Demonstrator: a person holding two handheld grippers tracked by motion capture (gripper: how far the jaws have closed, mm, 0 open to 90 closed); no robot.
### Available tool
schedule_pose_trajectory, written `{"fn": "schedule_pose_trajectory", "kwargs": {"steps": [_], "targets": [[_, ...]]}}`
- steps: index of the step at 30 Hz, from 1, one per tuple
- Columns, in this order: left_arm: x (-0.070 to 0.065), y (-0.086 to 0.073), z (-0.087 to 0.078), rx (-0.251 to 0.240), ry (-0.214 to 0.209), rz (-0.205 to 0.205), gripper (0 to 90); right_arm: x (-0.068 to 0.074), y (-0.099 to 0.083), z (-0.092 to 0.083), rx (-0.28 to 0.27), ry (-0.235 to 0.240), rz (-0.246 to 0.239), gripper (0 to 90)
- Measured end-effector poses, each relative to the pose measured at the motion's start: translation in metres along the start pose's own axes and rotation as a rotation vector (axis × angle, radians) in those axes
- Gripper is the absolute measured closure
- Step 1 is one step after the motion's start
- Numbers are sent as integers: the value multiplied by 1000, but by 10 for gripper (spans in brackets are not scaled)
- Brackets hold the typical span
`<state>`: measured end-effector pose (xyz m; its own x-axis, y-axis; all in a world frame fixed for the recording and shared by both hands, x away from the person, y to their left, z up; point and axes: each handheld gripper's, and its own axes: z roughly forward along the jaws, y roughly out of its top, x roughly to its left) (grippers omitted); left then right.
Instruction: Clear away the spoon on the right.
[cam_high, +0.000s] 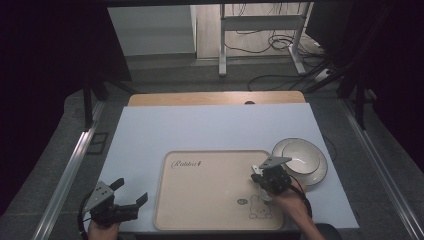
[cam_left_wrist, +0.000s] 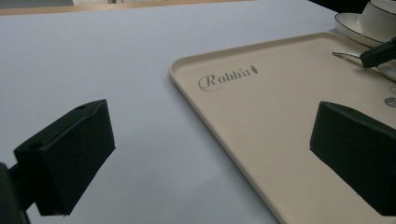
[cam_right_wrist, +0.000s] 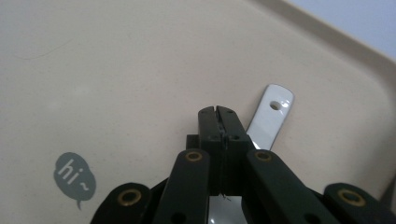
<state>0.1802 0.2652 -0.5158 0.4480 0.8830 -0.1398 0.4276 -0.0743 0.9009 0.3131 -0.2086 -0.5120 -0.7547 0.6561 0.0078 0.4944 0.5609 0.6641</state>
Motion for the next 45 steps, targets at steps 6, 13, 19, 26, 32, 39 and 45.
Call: {"fn": "schedule_pose_trajectory", "kwargs": {"steps": [6,13,19,26,32,39,45], "targets": [[0,0,0,-1,0,0,0,-5,-3,-2,2,-15,18,900],[0,0,0,1,0,1,0,-6,-3,-3,0,-20,23,899],[0,0,0,0,1,1,0,-5,-2,-5,-17,-18,23,895],[0,0,0,2,2,2,0,-2,0,-8,-41,-15,10,863],[0,0,0,3,3,2,0,0,0,-11,-68,-18,3,811],[0,0,0,2,4,1,0,2,1,-18,-104,-21,0,764],[-1,0,0,2,4,0,0,2,1,-24,-132,-34,10,704]]}}
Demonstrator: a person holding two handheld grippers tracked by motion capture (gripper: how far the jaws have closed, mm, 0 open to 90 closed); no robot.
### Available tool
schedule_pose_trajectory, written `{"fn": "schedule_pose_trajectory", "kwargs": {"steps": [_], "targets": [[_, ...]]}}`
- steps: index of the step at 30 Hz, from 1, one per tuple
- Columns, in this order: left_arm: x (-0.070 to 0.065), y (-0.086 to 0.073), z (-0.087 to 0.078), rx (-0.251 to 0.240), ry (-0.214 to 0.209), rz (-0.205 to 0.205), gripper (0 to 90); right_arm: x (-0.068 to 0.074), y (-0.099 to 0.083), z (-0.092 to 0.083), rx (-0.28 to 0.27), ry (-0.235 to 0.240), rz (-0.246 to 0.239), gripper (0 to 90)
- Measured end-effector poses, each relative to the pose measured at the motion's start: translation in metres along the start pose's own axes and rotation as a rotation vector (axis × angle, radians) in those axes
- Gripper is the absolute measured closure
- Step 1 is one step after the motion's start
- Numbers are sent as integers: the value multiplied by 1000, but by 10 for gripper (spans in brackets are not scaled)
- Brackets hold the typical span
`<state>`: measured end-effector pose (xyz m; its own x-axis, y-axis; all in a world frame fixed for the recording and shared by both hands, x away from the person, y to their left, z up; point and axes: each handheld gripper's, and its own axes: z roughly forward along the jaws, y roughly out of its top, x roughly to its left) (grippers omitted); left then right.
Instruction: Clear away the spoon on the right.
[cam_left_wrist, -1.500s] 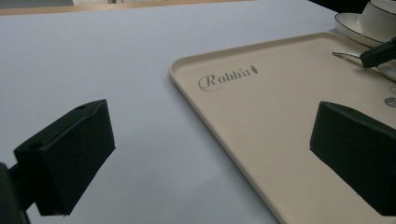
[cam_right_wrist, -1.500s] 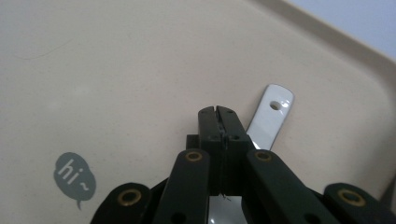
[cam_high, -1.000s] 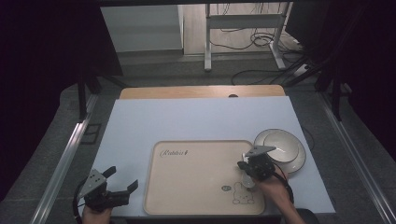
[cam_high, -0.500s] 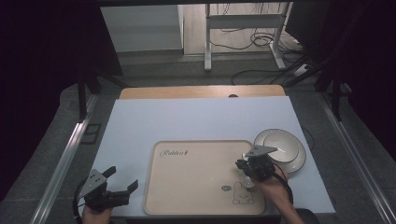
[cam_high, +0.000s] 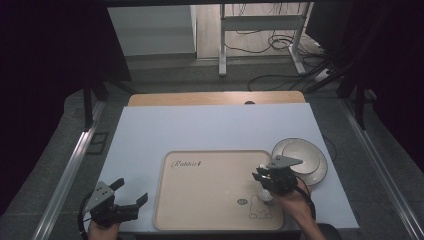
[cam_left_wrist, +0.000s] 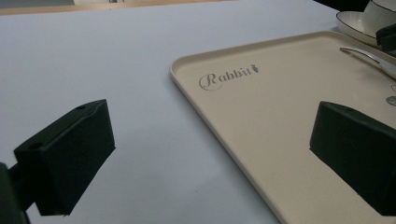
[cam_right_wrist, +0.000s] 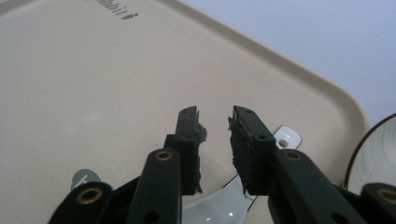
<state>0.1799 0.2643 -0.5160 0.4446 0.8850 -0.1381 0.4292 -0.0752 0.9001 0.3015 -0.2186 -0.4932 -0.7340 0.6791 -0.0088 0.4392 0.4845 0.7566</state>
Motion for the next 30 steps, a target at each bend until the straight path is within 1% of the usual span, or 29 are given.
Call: {"fn": "schedule_pose_trajectory", "kwargs": {"steps": [3,5,6,7,8,9,10,11,13,14,15,16,17,18,19,20,21,22,24,29,30], "targets": [[0,0,0,-1,-2,-2,0,0,0,-2,-10,-3,3,683],[0,0,0,-6,-4,-7,0,0,0,-5,-28,-5,10,640],[0,0,0,-6,-4,-7,0,0,0,-5,-28,-5,10,640],[1,0,0,-8,-7,-9,0,1,0,-7,-38,-9,10,607],[1,0,-1,-12,-10,-12,0,1,0,-7,-38,-9,10,607],[1,0,-1,-21,-14,-15,0,1,0,-8,-49,-10,13,572],[1,0,-1,-21,-14,-15,0,1,0,-8,-49,-10,13,572],[1,0,-2,-28,-17,-17,0,1,0,-9,-63,-14,13,511],[1,0,-3,-47,-22,-15,0,2,0,-10,-75,-17,10,454],[1,0,-3,-47,-22,-15,0,2,0,-10,-75,-17,10,454],[0,0,-3,-54,-24,-15,0,2,0,-11,-82,-21,7,426],[0,0,-4,-64,-25,-12,0,1,0,-11,-94,-20,4,369],[0,0,-4,-64,-25,-12,0,1,0,-11,-94,-20,4,369],[-1,0,-4,-71,-28,-7,0,1,0,-12,-103,-22,4,328],[-1,0,-4,-71,-28,-7,0,1,0,-12,-103,-22,4,328],[-2,1,-4,-79,-30,-6,0,1,-1,-13,-112,-24,1,288],[-2,1,-4,-79,-30,-6,0,1,-1,-13,-112,-24,1,288],[-2,1,-4,-85,-34,-4,0,1,-2,-14,-117,-23,3,254],[-3,1,-4,-91,-35,-3,0,1,-2,-16,-123,-20,4,218],[-4,1,-4,-99,-41,2,0,3,-3,-20,-147,-25,-5,155],[-4,1,-4,-102,-42,4,0,4,-4,-23,-155,-31,-12,118]]}}
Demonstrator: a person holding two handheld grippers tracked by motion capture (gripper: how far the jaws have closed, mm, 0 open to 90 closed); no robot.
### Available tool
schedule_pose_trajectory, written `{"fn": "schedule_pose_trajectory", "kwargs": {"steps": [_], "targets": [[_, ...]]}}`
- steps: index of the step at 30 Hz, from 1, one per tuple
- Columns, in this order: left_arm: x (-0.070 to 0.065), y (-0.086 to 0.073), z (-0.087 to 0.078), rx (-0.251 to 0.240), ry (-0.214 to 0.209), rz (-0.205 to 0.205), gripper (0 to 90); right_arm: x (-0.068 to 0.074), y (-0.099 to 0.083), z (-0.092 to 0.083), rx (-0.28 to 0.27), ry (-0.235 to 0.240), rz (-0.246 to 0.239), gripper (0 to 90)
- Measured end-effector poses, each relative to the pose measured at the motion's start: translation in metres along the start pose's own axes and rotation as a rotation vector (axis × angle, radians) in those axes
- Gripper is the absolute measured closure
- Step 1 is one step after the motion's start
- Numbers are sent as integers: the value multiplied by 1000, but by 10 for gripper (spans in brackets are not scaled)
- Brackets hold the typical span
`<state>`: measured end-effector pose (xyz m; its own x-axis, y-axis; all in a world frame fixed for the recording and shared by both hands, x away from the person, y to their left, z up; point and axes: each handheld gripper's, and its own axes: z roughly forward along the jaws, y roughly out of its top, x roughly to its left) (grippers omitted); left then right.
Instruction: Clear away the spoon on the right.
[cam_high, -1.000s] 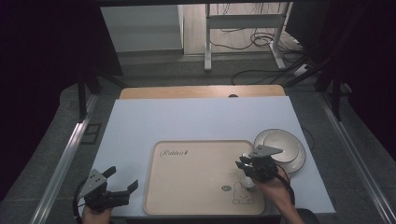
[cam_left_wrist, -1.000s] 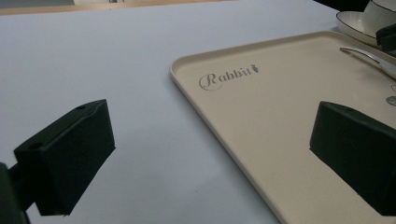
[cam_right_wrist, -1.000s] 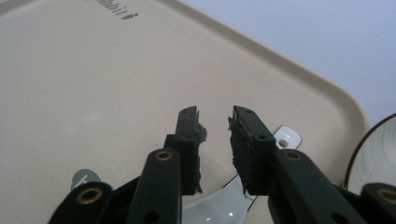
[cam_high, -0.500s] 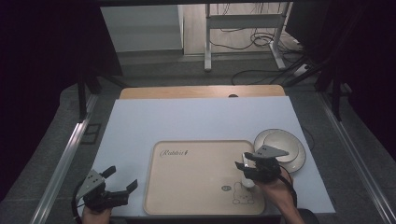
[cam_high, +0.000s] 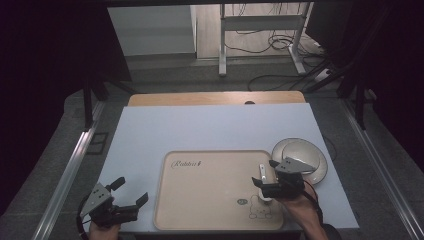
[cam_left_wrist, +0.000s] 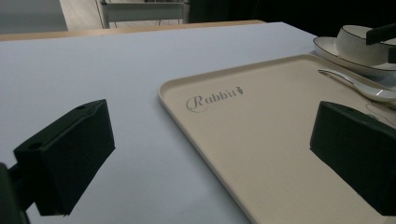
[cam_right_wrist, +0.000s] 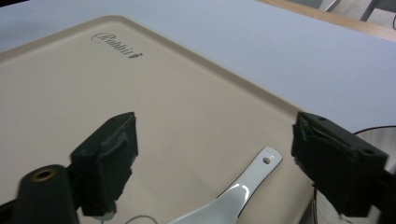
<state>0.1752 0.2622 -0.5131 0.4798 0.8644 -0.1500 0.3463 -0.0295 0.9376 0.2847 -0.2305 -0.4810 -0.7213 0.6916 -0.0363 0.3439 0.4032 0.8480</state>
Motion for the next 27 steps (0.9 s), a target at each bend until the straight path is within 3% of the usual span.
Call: {"fn": "schedule_pose_trajectory", "kwargs": {"steps": [11,27], "targets": [[-3,0,0,-8,3,22,0,0,-4,-15,-33,9,18,31],[-4,1,0,-13,8,32,0,1,-6,-32,-82,9,27,10]]}}
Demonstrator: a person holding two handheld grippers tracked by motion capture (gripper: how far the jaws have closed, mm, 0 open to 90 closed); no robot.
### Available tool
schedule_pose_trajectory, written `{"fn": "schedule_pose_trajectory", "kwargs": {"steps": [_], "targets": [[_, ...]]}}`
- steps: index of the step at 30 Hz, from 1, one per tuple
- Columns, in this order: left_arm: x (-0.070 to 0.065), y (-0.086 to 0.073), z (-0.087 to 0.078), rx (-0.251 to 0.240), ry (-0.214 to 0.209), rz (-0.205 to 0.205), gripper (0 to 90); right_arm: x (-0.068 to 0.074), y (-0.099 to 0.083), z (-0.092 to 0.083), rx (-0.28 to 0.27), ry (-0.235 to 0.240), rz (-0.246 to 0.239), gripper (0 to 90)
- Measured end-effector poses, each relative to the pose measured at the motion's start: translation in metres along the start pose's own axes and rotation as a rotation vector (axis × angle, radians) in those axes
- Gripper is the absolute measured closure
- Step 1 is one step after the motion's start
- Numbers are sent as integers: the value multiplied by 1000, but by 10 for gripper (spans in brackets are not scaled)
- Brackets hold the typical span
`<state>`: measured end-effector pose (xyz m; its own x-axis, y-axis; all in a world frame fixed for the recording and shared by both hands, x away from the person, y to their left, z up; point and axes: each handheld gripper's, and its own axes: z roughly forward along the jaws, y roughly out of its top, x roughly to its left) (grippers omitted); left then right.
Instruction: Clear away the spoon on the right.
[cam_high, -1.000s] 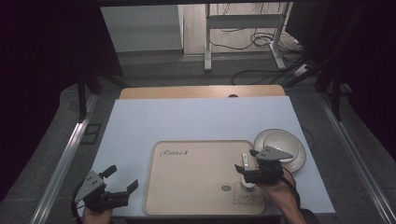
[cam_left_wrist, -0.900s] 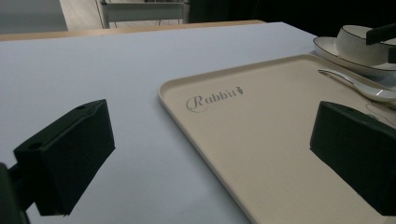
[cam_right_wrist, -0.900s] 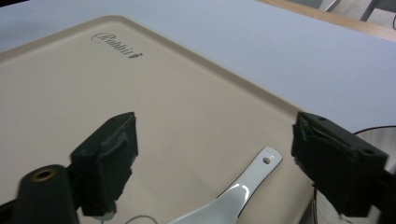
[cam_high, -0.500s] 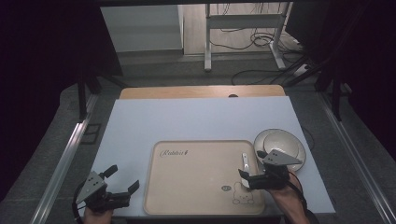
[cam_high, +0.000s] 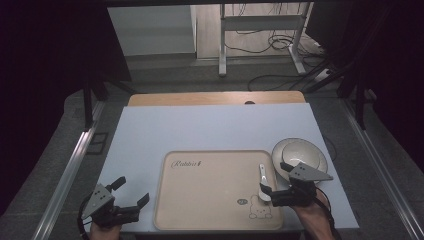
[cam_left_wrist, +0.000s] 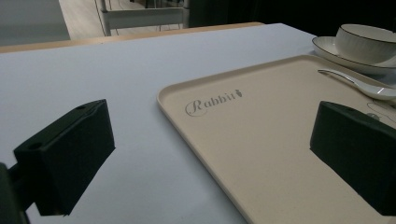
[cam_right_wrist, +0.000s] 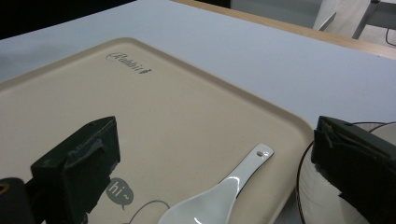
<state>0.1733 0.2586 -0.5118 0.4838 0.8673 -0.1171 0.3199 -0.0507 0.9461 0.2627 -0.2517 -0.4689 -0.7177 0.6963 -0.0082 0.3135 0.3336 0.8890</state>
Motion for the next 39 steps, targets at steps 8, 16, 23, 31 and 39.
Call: {"fn": "schedule_pose_trajectory", "kwargs": {"steps": [8,16,23,31,39], "targets": [[0,0,0,-1,2,1,0,1,-2,-12,-24,-25,-2,0],[0,0,0,1,6,4,0,1,-4,-23,-61,-43,9,0],[1,0,-1,-3,3,8,0,0,-7,-36,-95,-54,12,0],[1,0,-1,-6,6,1,0,-2,-10,-49,-141,-73,8,0],[1,0,-1,-8,9,-4,0,-3,-18,-55,-154,-93,2,0]]}}
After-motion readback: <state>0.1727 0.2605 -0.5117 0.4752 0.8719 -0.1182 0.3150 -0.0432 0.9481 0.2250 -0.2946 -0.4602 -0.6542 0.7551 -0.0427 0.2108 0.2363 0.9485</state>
